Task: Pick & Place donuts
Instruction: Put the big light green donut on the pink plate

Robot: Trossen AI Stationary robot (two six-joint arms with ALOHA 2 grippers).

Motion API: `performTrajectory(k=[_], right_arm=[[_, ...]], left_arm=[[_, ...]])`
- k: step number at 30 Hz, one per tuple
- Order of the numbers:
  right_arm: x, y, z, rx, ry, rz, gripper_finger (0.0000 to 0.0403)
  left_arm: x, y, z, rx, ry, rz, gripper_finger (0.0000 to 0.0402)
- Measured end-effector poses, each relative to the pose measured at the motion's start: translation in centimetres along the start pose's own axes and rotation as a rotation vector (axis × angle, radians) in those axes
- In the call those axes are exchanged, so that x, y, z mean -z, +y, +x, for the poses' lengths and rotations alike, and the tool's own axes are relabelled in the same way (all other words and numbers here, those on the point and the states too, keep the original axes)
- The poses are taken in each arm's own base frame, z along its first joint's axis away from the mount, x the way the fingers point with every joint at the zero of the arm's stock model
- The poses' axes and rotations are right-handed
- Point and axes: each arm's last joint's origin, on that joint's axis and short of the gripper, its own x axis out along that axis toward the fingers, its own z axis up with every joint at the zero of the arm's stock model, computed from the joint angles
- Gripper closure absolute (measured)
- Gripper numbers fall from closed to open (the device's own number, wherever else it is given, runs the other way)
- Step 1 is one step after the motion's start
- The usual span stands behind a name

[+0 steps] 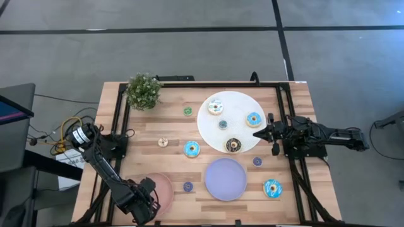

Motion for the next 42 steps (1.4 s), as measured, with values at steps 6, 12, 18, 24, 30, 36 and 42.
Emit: performTrajectory(k=[6,12,18,24,30,36,42], right_arm=[[0.00,0.00,0.00,0.000,0.000,0.000,0.0403],[0.00,0.00,0.00,0.000,0.000,0.000,0.0403],[0.00,0.00,0.00,0.000,0.000,0.000,0.0403],[0.00,0.00,0.00,0.000,0.000,0.000,0.0403],[0.00,0.00,0.00,0.000,0.000,0.000,0.0403],[0.00,0.00,0.00,0.000,0.000,0.000,0.0403],[0.00,0.00,0.00,0.000,0.000,0.000,0.0403]], left_arm=[[0.03,0.05,0.00,-0.008,0.013,0.003,0.0245],[0.03,0.05,0.00,-0.008,0.014,0.004,0.0220],[0.06,0.05,0.00,-0.011,0.023,0.004,0.0206],[0.12,0.07,0.00,-0.018,0.047,0.021,0.0204],[0.26,0.11,-0.01,-0.030,0.091,0.039,0.0204],[0.20,0.07,-0.05,-0.028,0.100,0.036,0.0204],[0.25,0.09,-0.07,-0.032,0.116,0.036,0.0204]])
